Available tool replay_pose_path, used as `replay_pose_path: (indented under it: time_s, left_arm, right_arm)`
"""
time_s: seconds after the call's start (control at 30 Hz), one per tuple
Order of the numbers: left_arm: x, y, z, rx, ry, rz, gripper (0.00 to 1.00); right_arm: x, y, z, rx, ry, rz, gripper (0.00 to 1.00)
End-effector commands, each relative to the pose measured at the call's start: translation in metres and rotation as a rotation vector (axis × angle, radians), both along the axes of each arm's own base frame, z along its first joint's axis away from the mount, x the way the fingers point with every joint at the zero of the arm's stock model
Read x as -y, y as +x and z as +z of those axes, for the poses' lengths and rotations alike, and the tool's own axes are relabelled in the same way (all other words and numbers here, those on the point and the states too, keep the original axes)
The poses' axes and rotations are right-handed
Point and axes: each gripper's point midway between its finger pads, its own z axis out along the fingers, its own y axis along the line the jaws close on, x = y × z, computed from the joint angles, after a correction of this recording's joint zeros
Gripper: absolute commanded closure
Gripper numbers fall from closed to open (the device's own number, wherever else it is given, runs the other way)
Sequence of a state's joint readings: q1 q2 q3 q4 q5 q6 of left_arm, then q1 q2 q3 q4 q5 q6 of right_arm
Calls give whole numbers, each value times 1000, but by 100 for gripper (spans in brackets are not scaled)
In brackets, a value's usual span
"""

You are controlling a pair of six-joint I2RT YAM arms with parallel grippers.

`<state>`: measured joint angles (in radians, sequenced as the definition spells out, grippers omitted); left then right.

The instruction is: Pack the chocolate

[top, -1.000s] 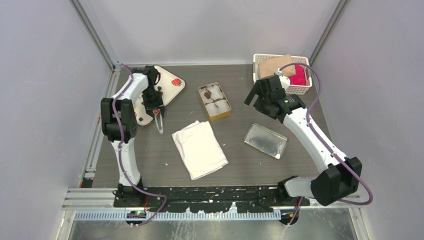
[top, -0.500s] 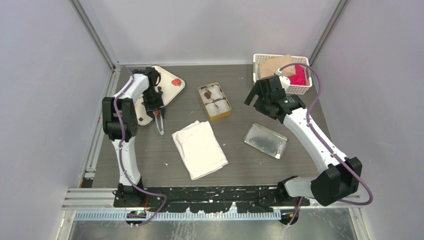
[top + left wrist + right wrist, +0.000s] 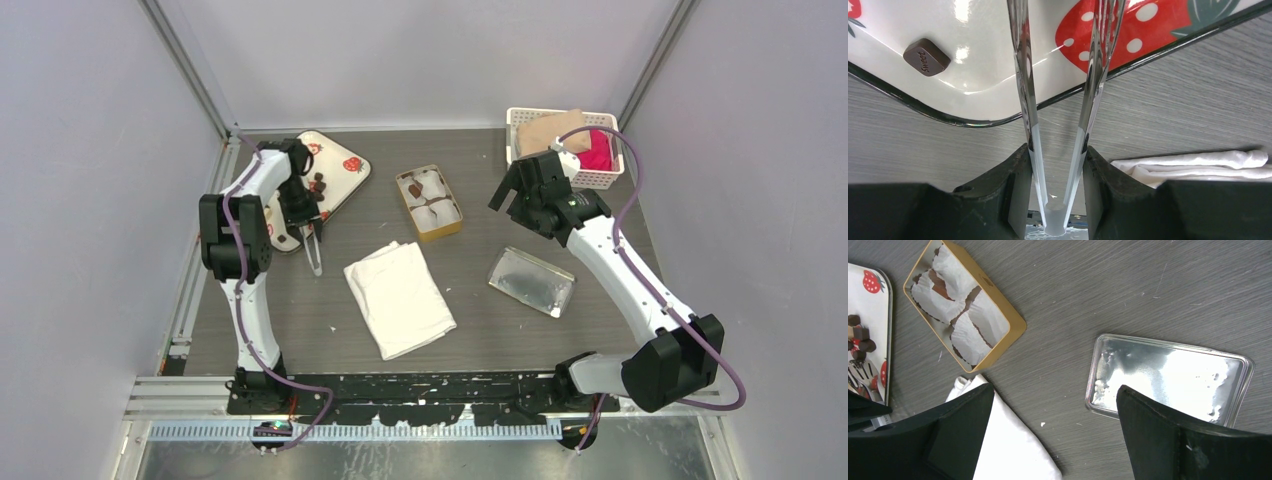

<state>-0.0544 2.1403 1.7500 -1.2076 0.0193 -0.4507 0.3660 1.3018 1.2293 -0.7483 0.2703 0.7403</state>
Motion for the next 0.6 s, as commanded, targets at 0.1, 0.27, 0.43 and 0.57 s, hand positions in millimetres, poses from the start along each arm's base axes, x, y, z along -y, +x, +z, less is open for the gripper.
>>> replay_pose_path:
  time_s: [0.1, 0.27, 0.43, 0.57]
  left_arm:
    - [3, 5, 18, 18, -48, -38, 61]
    - [0, 2, 15, 0, -68, -53, 62]
    - [-1, -2, 12, -9, -72, -55, 65]
    - [-2, -6, 8, -29, -69, -60, 60]
  right_arm:
    - [0, 5, 21, 73, 28, -12, 2]
    - [1, 3, 21, 72, 28, -14, 2]
    - [1, 4, 21, 73, 29, -13, 2]
    - [-1, 5, 21, 71, 31, -10, 2]
